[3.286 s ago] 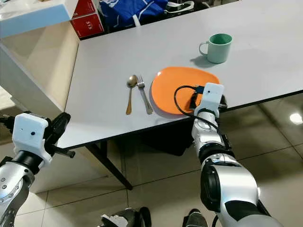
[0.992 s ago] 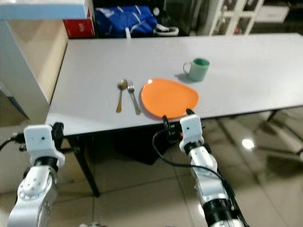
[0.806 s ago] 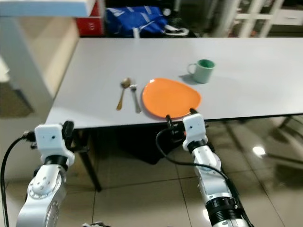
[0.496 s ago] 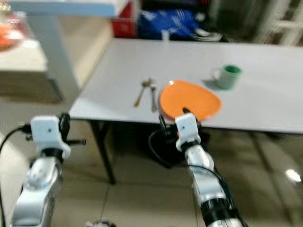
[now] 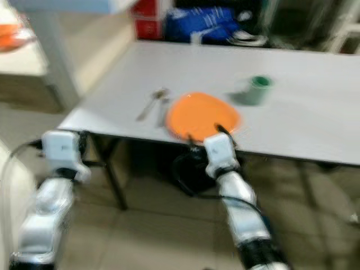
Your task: Setting the table
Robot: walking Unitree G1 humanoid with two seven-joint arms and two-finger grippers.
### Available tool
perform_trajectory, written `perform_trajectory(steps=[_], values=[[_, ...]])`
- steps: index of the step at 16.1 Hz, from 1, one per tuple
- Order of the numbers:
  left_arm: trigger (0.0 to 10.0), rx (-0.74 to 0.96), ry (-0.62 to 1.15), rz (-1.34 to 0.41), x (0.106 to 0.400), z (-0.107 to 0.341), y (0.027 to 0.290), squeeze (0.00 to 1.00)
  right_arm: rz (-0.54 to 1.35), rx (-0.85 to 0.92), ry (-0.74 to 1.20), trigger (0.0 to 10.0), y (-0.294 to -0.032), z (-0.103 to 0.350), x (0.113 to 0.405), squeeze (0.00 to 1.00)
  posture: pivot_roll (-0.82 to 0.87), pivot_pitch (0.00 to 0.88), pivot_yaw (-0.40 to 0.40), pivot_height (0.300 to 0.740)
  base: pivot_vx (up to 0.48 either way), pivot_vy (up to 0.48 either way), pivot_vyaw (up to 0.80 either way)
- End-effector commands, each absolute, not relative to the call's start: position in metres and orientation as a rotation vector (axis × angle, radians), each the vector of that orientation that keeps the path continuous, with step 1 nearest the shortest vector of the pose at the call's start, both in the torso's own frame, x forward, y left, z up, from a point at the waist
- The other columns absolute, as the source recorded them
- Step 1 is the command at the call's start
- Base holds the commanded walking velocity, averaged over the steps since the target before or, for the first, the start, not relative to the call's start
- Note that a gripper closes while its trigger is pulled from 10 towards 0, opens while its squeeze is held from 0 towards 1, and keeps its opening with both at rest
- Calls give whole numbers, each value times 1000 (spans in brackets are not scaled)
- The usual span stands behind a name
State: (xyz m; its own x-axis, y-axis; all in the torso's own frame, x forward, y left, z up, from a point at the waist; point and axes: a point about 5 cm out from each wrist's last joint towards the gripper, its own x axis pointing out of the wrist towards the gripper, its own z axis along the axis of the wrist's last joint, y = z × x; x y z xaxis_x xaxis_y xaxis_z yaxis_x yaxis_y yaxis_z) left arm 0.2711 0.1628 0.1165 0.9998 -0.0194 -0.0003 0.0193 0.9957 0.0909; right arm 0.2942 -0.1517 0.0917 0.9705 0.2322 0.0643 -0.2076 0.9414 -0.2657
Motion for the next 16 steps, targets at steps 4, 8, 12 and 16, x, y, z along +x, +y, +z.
perform_trajectory(steps=[4, 8, 12, 16], values=[[10000, 113, -26, -24, 275, 122, 170, 0, 226, -268, -131, 10000, -142, 98, 294, 0, -91, 0, 55, 740, 299, -371, -334], [10000, 119, -30, -40, 277, 122, 167, 0, 241, -270, -139, 10000, -140, 100, 292, 0, -90, 0, 52, 740, 332, -343, 0], [10000, 107, -21, -2, 282, 122, 173, 0, 243, -272, -140, 10000, -138, 101, 292, 0, -90, 0, 53, 740, 84, -84, 0], [10000, 105, -49, 3, 287, 128, 174, 0, 258, -277, -137, 10000, -136, 100, 291, 0, -89, 0, 52, 740, 84, 67, 0]])
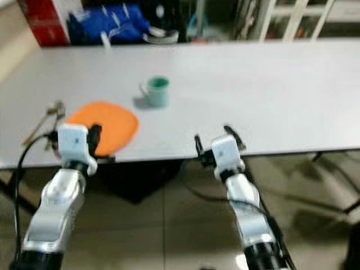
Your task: Setting the table
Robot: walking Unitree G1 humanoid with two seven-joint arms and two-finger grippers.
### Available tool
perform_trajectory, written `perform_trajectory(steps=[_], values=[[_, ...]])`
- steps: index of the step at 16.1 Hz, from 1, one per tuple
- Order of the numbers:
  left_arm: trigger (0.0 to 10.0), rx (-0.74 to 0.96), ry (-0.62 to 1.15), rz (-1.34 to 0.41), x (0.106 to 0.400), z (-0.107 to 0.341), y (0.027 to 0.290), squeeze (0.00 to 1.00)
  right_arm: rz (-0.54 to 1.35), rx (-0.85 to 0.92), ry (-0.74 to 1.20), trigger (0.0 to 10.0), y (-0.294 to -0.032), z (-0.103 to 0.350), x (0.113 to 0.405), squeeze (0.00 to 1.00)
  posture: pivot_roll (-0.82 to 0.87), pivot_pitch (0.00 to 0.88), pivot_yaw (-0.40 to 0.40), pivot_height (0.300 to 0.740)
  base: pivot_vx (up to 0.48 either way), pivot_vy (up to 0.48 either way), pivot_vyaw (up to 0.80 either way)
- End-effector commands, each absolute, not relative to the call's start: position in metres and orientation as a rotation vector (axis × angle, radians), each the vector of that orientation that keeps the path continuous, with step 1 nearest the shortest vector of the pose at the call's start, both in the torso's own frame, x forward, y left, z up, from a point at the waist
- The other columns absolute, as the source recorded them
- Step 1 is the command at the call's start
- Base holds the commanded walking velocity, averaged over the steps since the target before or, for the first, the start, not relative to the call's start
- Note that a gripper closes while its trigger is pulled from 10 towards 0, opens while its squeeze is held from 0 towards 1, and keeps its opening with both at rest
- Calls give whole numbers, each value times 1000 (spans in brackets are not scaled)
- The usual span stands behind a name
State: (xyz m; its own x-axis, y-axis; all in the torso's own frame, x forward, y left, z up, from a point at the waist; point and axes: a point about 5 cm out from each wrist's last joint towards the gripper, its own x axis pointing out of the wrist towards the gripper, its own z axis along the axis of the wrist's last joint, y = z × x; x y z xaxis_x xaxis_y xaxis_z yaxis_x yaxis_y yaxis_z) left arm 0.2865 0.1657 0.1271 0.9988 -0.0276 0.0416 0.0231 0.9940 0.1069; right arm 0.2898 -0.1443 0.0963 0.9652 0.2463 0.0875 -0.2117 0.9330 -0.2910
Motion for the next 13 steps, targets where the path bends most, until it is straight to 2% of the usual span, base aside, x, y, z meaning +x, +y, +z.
perform_trajectory(steps=[1, 10, 12, 13], values=[[10000, 110, -51, 5, 288, 129, 174, 0, 259, -278, -138, 10000, -136, 100, 291, 0, -89, 0, 52, 740, 364, 315, 0], [10000, 115, -53, -30, 297, 131, 166, 0, 262, -288, -138, 10000, -138, 101, 291, 0, -107, 0, 51, 740, 370, 305, 0], [10000, 142, -38, -72, 304, 131, 160, 0, 261, -289, -139, 10000, -138, 101, 291, 0, -111, 0, 55, 740, 433, 122, 0], [10000, 131, -31, -71, 306, 131, 159, 0, 262, -288, -139, 10000, -137, 101, 291, 0, -111, 0, 55, 740, 0, 0, 0]])
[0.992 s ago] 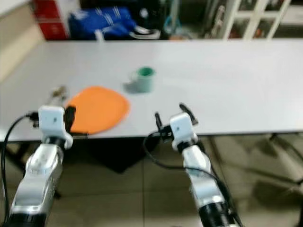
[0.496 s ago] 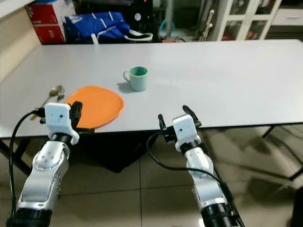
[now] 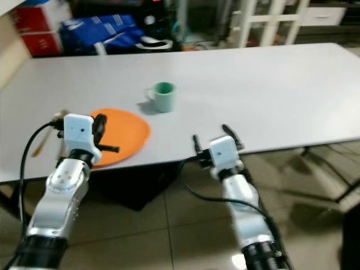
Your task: Setting the table
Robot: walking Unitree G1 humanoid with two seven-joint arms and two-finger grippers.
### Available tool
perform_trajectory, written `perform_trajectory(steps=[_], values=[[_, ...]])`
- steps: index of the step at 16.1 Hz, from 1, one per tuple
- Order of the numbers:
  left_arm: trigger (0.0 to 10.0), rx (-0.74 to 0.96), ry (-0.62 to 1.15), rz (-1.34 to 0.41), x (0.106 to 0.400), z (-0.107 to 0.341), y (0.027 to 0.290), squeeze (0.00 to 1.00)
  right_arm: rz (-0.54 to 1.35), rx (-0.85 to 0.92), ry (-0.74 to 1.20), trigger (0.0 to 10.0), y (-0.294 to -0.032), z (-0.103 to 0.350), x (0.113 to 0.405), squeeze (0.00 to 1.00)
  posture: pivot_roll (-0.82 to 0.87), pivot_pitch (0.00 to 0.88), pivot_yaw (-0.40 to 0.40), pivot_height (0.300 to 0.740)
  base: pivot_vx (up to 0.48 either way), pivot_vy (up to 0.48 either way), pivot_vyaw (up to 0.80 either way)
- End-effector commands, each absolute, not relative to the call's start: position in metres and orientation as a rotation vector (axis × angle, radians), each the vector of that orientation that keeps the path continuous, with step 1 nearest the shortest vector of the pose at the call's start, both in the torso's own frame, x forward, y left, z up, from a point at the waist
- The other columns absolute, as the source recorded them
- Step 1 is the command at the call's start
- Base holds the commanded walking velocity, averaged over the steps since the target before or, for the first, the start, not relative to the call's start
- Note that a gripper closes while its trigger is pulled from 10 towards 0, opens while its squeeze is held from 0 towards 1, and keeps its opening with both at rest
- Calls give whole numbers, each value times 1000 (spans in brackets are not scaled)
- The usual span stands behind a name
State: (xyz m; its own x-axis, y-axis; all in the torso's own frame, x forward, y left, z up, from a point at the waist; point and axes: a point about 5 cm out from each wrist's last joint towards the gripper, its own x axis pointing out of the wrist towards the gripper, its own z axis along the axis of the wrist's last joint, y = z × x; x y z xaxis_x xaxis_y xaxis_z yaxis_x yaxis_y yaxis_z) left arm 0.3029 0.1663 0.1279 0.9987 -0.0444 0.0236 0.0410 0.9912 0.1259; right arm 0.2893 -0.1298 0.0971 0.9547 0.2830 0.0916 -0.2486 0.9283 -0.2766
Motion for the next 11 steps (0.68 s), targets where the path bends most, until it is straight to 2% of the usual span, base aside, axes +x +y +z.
perform_trajectory(steps=[1, 6, 11], values=[[10000, 121, -29, -69, 307, 131, 159, 0, 263, -289, -140, 10000, -137, 101, 291, 0, -111, 0, 55, 740, 0, 0, 0], [10000, 126, 24, -107, 325, 132, 162, 0, 266, -293, -145, 10000, -137, 102, 290, 0, -113, 0, 53, 740, 0, 0, 0], [10000, 166, 95, -133, 372, 145, 179, 0, 250, -303, -156, 10000, -141, 103, 275, 0, -176, 0, 92, 740, 0, 0, 0]])
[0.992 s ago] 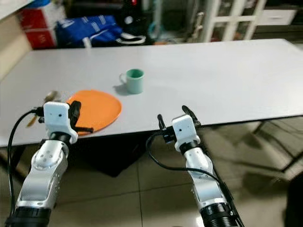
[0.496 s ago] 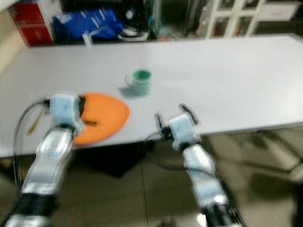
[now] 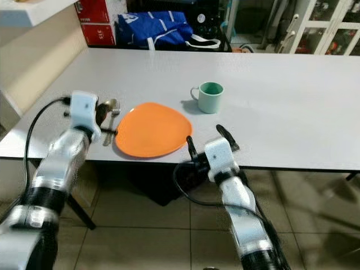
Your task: Setting the table
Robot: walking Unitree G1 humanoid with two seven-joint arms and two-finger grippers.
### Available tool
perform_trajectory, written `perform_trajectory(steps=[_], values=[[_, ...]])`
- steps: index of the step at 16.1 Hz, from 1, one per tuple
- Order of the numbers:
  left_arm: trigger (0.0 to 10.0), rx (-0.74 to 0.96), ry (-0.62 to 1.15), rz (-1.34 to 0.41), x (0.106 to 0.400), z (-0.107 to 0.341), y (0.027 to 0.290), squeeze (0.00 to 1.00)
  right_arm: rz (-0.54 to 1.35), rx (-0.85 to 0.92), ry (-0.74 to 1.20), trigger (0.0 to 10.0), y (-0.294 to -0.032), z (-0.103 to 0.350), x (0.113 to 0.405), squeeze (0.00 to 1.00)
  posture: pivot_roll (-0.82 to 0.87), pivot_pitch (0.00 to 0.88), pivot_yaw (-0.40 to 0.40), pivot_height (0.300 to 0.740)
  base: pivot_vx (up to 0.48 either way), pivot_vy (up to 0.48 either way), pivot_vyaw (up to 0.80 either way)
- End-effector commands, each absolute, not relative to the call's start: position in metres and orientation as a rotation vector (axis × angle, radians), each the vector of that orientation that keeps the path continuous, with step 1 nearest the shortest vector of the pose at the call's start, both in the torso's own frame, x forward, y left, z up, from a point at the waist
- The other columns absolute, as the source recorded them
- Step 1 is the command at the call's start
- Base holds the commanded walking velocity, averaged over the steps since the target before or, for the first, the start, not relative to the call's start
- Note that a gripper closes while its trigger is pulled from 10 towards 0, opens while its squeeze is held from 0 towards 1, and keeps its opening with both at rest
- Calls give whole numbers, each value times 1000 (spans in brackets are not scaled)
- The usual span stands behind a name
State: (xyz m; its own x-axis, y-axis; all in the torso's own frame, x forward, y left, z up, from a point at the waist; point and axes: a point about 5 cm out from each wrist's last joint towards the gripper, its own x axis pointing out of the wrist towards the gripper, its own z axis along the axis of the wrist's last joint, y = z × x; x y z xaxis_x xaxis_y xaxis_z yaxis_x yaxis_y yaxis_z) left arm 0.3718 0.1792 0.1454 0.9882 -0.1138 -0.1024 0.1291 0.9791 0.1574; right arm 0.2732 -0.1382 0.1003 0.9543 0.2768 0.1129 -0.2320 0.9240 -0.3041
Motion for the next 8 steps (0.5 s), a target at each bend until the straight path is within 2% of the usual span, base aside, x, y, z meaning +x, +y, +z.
perform_trajectory(steps=[1, 5, 8], values=[[10000, 159, 99, -149, 378, 148, 177, 0, 238, -307, -154, 10000, -143, 103, 270, 0, -189, 0, 99, 740, 0, 0, 0], [10000, 72, 143, -229, 392, 152, 158, 0, 180, -353, -190, 10000, -155, 114, 249, 0, -285, 31, 139, 740, 0, 0, 0], [10000, 50, 100, -303, 397, 165, 134, 0, 137, -371, -164, 10000, -164, 113, 233, 0, -318, 41, 155, 740, 0, 0, 0]])
